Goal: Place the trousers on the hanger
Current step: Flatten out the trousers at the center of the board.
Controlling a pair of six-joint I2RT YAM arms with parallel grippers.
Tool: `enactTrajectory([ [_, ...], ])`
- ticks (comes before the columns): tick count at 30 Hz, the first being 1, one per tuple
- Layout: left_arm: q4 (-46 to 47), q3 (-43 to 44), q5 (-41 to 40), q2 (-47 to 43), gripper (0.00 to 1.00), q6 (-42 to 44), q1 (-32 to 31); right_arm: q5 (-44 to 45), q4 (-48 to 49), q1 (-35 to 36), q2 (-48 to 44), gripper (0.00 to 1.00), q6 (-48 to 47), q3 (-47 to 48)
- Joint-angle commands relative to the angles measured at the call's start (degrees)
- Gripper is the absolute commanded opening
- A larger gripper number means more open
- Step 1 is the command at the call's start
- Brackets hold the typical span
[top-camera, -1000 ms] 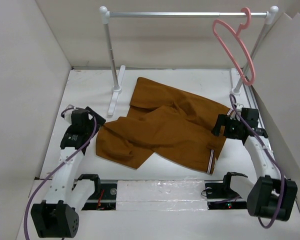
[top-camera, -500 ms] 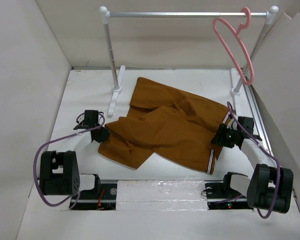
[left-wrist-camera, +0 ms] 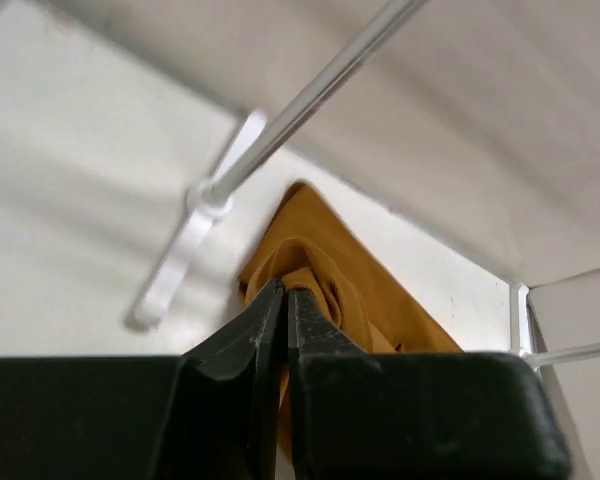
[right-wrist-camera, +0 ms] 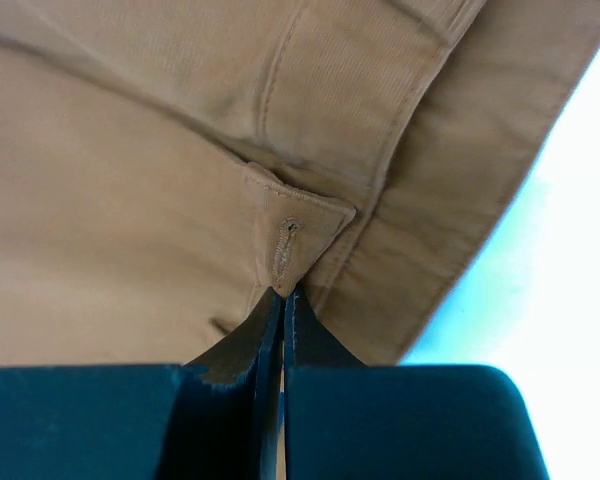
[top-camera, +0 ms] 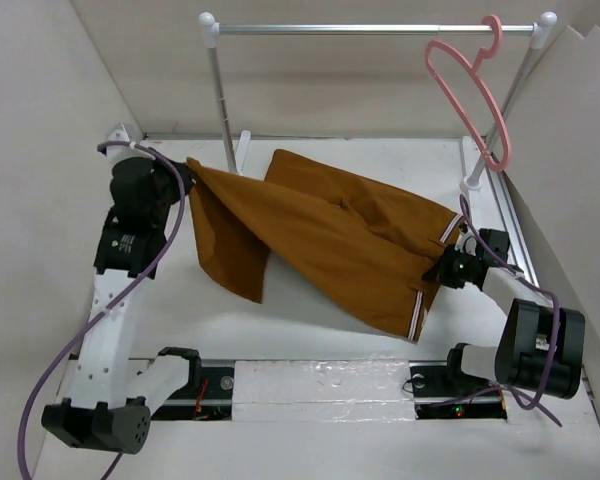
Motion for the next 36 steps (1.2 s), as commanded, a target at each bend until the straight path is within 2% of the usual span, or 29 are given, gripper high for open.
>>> enactTrajectory([
  [1,3.3,10.7,1.5,-2.4,0.00,17.7,0.1,0.7,5.4,-1.2,1.0,0.00,1.7,3.8],
  [2,2.7,10.9,2.8,-2.9,0.01,17.8,0.1,0.9,5.4,-1.2,1.2,0.00,2.0,4.0],
  [3,2.5,10.4,3.9,-4.2,0.08,20.8,0.1,1.2,5.7,-1.8,1.0,0.00,2.3,4.3],
  [4,2.0,9.4,6.1,-5.1,0.22,22.4,0.1,1.5,5.5,-1.8,1.0,0.00,2.6,4.6],
  [6,0.7,4.4,5.8,-7.1,0.32,24.4,0.1,2.4,5.0,-2.5,0.7,0.00,2.9,5.2],
  [9,-2.4,-3.9,-4.3,-12.7,0.38,19.9,-2.0,3.8,3.8,-2.5,-0.7,0.00,2.8,5.5],
  [10,-5.0,-5.2,-9.4,-13.7,0.51,15.5,-2.0,4.4,3.1,-2.5,-1.3,0.00,2.5,5.8],
  [11,-6.2,-7.3,-11.1,-14.4,0.58,13.8,-2.0,6.8,1.8,-3.2,-1.6,0.00,1.4,6.1],
  [12,-6.8,-8.1,-10.7,-15.3,0.59,13.1,-2.0,8.2,-0.4,-4.2,-2.1,0.00,0.9,6.6],
  [13,-6.4,-8.7,-6.9,-15.3,0.62,14.0,-2.5,9.5,-1.3,-5.2,-2.6,0.00,0.4,7.1],
  [15,-5.9,-9.8,-6.0,-14.8,0.66,13.1,-3.1,12.3,-3.4,-9.0,-4.4,0.00,-0.3,7.4],
  [16,-4.4,-10.3,-6.4,-14.2,0.73,12.7,-3.1,12.7,-4.0,-10.3,-5.0,0.00,-0.5,7.6],
  [17,-3.7,-10.9,-6.8,-13.4,0.74,12.5,-3.1,13.7,-4.5,-11.2,-6.4,0.00,-0.4,7.9],
  [18,-2.8,-11.1,-6.7,-10.7,0.80,12.5,-3.1,14.2,-5.4,-11.9,-7.2,0.00,-0.4,8.2],
  [20,-2.2,-9.7,-5.9,-6.3,0.81,12.5,-3.1,16.0,-6.0,-11.9,-8.6,0.00,-0.1,9.0],
  [22,-2.7,-7.9,-5.2,0.7,0.80,12.2,-3.1,13.7,-4.8,-11.2,-8.8,0.29,-0.8,9.1],
  [23,-2.7,-6.4,-5.6,2.5,0.80,12.0,-3.1,11.8,-5.4,-10.6,-8.3,0.40,-2.0,10.3],
  [24,-2.8,-6.0,-6.5,5.3,0.80,10.7,-3.1,11.2,-8.1,-9.8,-7.5,0.57,-3.0,11.3],
  [25,-2.8,-5.9,-8.7,6.4,0.80,10.2,-3.1,10.6,-9.1,-8.6,-7.7,0.64,-4.3,12.2],
  [27,-3.8,-5.0,-8.3,9.1,0.82,9.4,-0.3,10.8,-12.9,-5.1,-9.0,0.69,-7.3,14.6],
  [29,-3.9,-4.8,-4.2,11.2,0.87,10.2,2.5,11.0,-14.7,-3.8,-12.5,0.69,-10.5,14.8],
  [31,-7.1,-1.9,-3.6,20.8,0.87,10.9,2.5,8.3,-14.3,-1.9,-18.4,0.69,-9.6,10.6],
  [36,-6.4,0.2,-5.4,26.9,0.86,9.7,2.5,4.8,-14.2,0.7,-20.7,0.69,-10.1,6.6],
])
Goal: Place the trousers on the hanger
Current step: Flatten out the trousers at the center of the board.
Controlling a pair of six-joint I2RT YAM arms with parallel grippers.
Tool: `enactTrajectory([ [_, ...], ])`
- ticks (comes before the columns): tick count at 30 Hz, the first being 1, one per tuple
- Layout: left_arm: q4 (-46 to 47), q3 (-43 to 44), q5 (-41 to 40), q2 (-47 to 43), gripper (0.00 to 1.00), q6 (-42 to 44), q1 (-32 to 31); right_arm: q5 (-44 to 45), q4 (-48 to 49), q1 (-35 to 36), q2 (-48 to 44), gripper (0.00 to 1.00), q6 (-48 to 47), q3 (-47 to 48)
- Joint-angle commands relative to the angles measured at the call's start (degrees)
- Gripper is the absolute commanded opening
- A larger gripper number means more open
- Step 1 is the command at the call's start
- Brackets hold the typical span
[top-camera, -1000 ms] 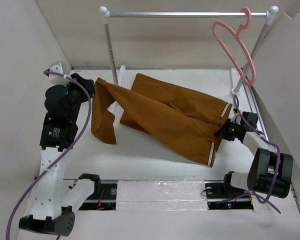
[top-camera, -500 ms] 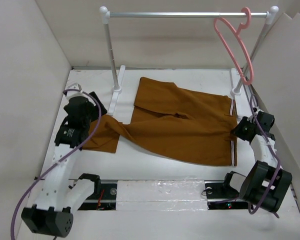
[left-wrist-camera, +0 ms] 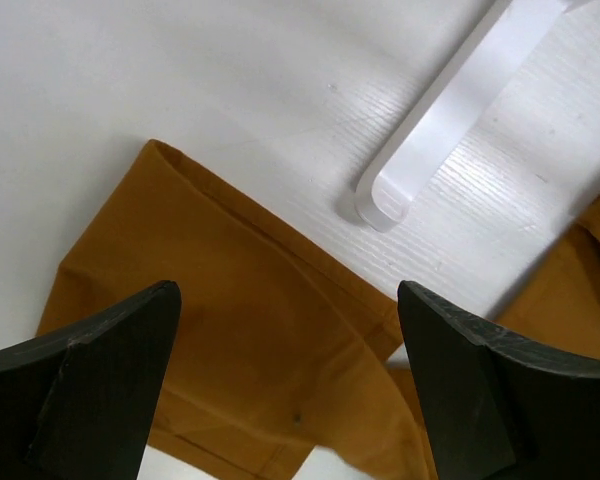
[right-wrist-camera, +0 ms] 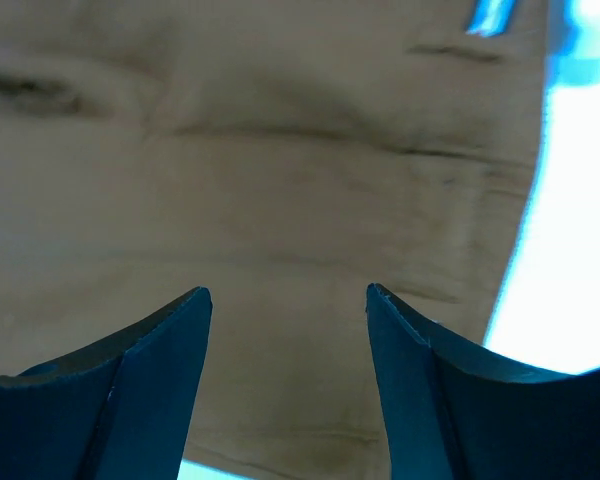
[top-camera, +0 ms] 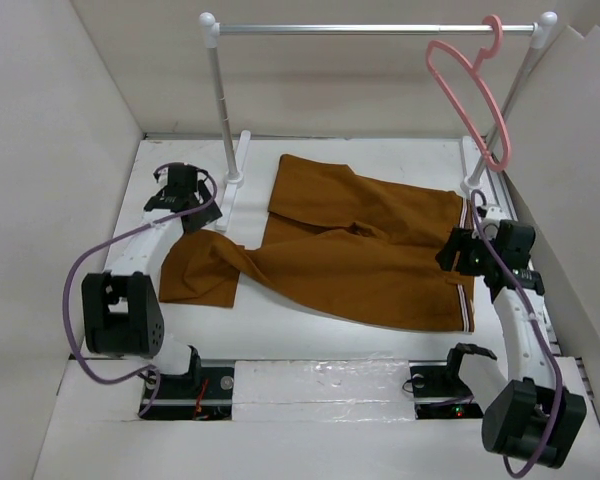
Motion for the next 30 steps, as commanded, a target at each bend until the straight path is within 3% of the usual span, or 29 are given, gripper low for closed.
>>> enactTrajectory([
  [1,-0.6,2.8,-1.2,3.9,0.86,-1.4,-0.1,-4.8,-1.3,3.5,-1.3,0.68,-1.8,-2.9],
  [7,0.1,6.9,-2.9,12.3,0.86,-2.9,-0.1,-7.8,-0.6,12.9,-5.7,0.68,-0.7,-7.6],
  [9,-0.8,7.0,-3.6,14.3,0.76,-3.6,-0.1,-8.4,-0.6,16.6,-6.8,0.68,-0.3,-8.3],
  [10,-0.8,6.6,-4.1,15.1,0.68,-4.1,-0.1,-8.6,0.1,17.9,-7.5,0.67,-0.1,-8.7],
  [11,-0.3,5.5,-4.8,14.8,0.21,-5.0,-0.1,-9.2,1.8,20.4,-7.7,0.63,0.2,-9.7],
  [12,-0.3,4.9,-4.8,14.8,0.21,-5.1,-0.1,-9.2,1.8,21.9,-7.7,0.63,0.4,-10.5],
  [13,-0.1,4.2,-5.1,13.7,0.07,-6.2,-0.1,-9.2,4.6,23.3,-6.9,0.60,0.4,-11.5],
  [14,-0.5,3.8,-5.5,13.0,0.00,-7.1,-0.1,-9.4,6.0,24.6,-5.9,0.59,3.1,-12.5],
  [20,-6.1,9.2,-7.2,1.4,0.00,-9.3,-1.4,-7.9,15.7,28.8,5.9,0.55,6.4,-18.0],
  [23,-10.3,19.7,-6.4,-3.3,0.00,-10.3,-3.0,-8.3,18.9,28.3,9.2,0.56,7.4,-18.5],
  [25,-12.5,22.1,-5.6,-6.7,0.00,-11.5,-3.0,-7.9,19.0,28.3,11.4,0.56,7.2,-18.3],
  [28,-11.9,19.6,-6.6,-14.2,0.00,-13.7,-3.0,-7.3,19.5,28.3,12.2,0.56,6.9,-18.4],
  [30,-11.7,12.8,-8.6,-20.4,0.00,-15.7,-3.0,-7.7,19.7,27.8,12.4,0.56,6.5,-18.9],
])
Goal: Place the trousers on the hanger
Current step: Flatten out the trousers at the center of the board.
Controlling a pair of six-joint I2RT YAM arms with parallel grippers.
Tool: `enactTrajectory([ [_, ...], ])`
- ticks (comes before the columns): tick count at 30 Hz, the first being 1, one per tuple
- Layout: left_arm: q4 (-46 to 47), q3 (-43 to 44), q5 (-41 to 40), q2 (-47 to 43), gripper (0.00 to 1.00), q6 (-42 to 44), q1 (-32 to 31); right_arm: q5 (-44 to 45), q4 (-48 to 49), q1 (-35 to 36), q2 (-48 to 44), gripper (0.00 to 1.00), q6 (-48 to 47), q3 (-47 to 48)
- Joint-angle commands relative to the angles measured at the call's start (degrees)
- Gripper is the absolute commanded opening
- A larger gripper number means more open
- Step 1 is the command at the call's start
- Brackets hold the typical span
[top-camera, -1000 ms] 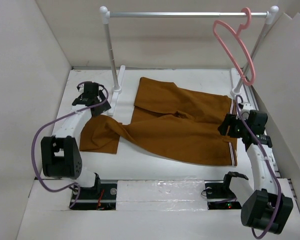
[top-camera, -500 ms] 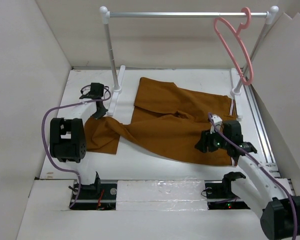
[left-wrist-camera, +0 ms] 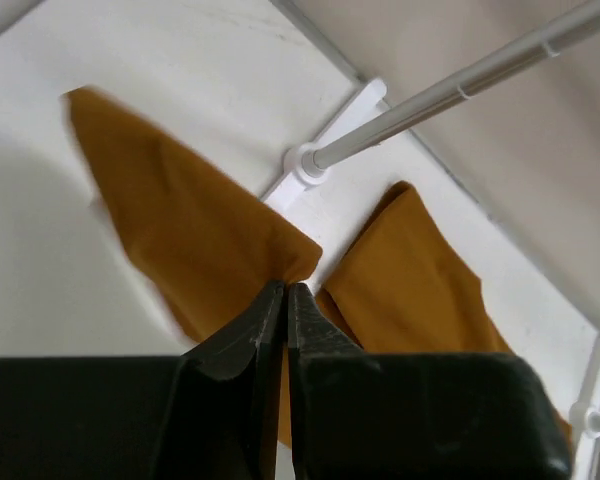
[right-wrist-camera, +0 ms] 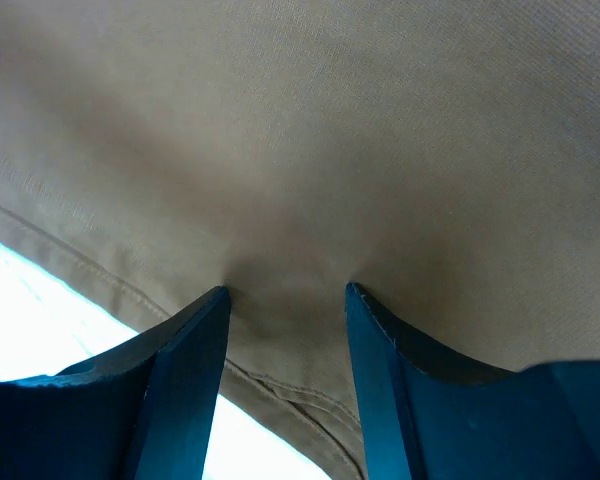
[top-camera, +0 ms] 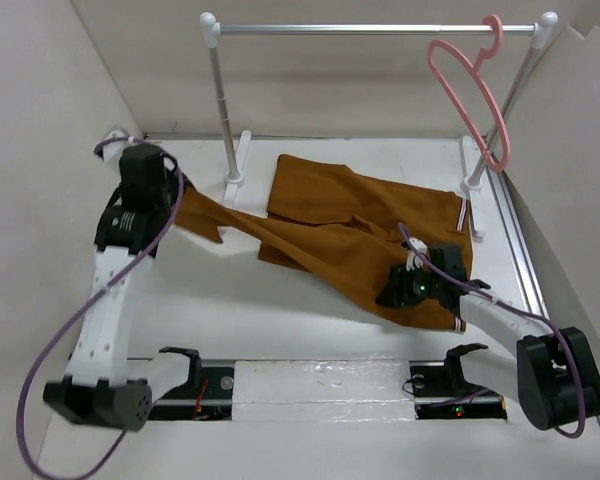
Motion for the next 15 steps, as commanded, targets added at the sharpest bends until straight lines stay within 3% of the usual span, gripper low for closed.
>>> enactTrajectory([
  [1,-3.1,-8.1,-6.4,-8.1,0.00,-4.4,0.5,2.5,0.8,-0.1,1.8,0.57,-1.2,-1.5],
  [3,-3.8,-17.8,-8.5,-13.6,0.00,-6.9,0.5,1.8,0.8,-0.7,2.3,0.56,-2.2,-1.6],
  [8,-10.3,-38.7,-10.5,-27.2,0.00,-25.7,0.5,0.8,0.7,-1.9,4.5,0.57,-3.3,-1.1],
  [9,-11.0,-40.9,-10.5,-32.3,0.06,-29.5,0.5,1.0,0.3,-1.9,4.6,0.56,-3.6,-0.9],
  [10,-8.3,-42.2,-9.8,-36.8,0.48,-29.7,0.0,1.1,0.0,-2.4,4.6,0.57,-3.5,-0.8],
  [11,-8.2,-42.1,-9.7,-36.8,0.48,-29.2,0.0,1.1,-0.1,-2.4,4.4,0.57,-3.5,-0.8],
  [13,-7.3,-40.1,-11.9,-38.7,0.75,-28.8,0.5,0.9,-0.6,-2.4,4.1,0.57,-3.5,-0.9],
  [15,-5.5,-35.4,-13.1,-35.6,0.77,-23.2,0.5,1.2,-0.6,-2.4,3.6,0.57,-3.3,-1.0],
])
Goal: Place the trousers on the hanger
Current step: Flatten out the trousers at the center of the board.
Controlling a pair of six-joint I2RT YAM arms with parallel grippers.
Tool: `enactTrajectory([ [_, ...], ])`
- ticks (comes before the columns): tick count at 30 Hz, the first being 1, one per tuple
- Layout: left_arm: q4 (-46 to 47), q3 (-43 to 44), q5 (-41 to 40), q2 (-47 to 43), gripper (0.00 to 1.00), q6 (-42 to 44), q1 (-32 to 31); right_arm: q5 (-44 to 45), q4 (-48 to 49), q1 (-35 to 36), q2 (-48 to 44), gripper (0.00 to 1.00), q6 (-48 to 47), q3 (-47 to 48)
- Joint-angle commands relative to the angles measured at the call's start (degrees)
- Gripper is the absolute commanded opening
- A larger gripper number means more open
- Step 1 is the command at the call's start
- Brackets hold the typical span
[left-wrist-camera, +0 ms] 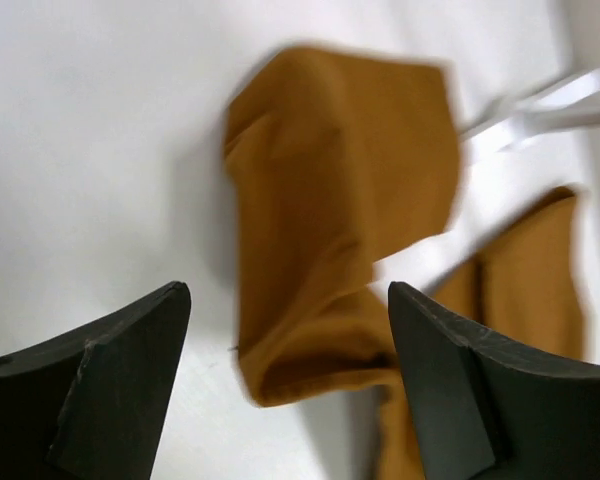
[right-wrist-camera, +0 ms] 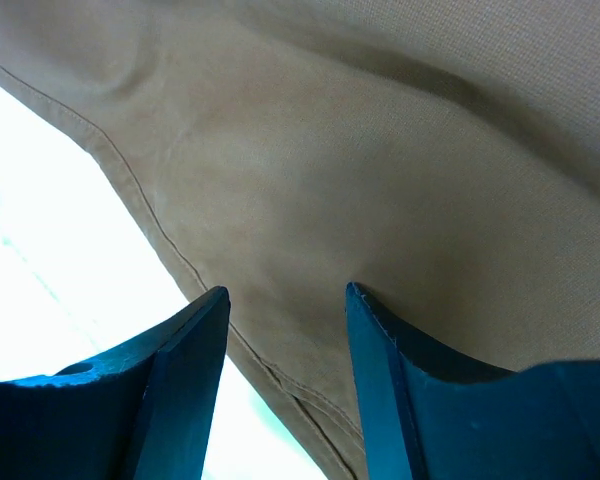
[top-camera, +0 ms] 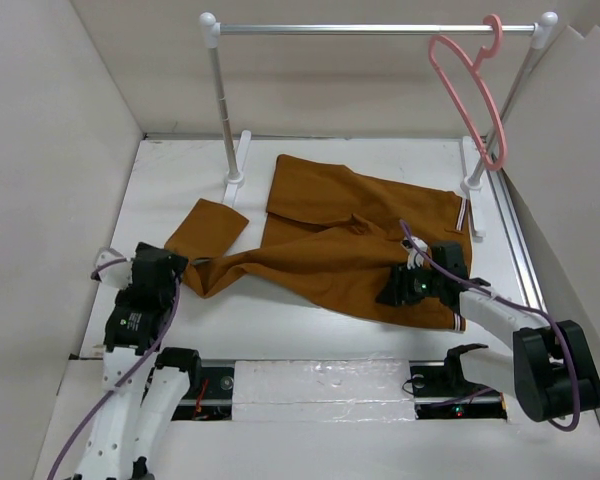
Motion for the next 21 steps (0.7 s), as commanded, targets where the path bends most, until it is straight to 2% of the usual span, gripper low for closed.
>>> enactTrajectory([
  [1,6.8,8.4,-4.7,3.0,0.76,2.4,0.1,4.9,-2.7,-1.0,0.9,0.57,-2.4,-1.3],
  [2,7.8,11.7,-4.3,5.5,0.75,4.9,0.1,5.0,-2.7,-1.0,0.8,0.57,-2.4,-1.3],
  [3,9.0,12.9,-3.4,10.3,0.75,10.5,0.1,5.2,-2.6,-1.0,0.9,0.51,-2.4,-1.4],
  [5,11.9,15.1,-0.9,14.6,0.71,14.5,0.1,5.2,-2.9,-1.0,0.7,0.40,-2.4,-1.3],
  [6,12.7,15.2,-0.7,18.4,0.70,17.5,0.1,5.5,-3.4,-1.0,0.6,0.20,-2.4,-1.1],
  [8,16.2,15.5,1.3,22.2,0.69,20.7,0.1,5.6,-3.6,-1.0,0.0,0.01,-2.4,-1.1],
  [9,16.7,15.9,1.7,26.4,0.69,21.9,-0.4,5.6,-4.3,-1.0,-0.2,0.00,-2.4,-0.8],
  [11,20.5,17.6,7.8,31.1,0.70,30.0,-0.4,5.4,-4.8,-0.4,-1.3,0.00,-3.0,-0.2],
  [12,19.6,20.8,14.1,39.3,0.70,37.1,-0.4,6.5,-5.9,2.3,-2.4,0.00,-3.2,1.1],
  [13,19.6,20.9,14.2,39.4,0.70,37.2,-0.4,6.5,-5.9,2.3,-2.4,0.00,-3.2,1.1],
  [14,19.6,23.6,16.8,44.8,0.71,39.7,-0.4,7.5,-6.3,3.2,-2.7,0.04,-3.3,1.5],
  [16,17.0,27.8,21.0,49.7,0.73,43.8,-1.0,8.0,-6.4,5.1,-2.8,0.16,-3.2,2.7],
  [17,17.0,28.4,21.9,53.6,0.74,45.2,-1.0,8.5,-5.8,5.6,-2.7,0.31,-3.0,2.7],
  [20,17.5,31.8,22.2,60.5,0.77,48.4,-5.2,8.0,-3.7,7.3,-2.3,0.47,-1.0,2.4],
  [21,17.7,32.7,21.7,62.2,0.76,49.5,-6.6,7.8,-3.0,7.9,-2.1,0.49,-0.6,2.2],
])
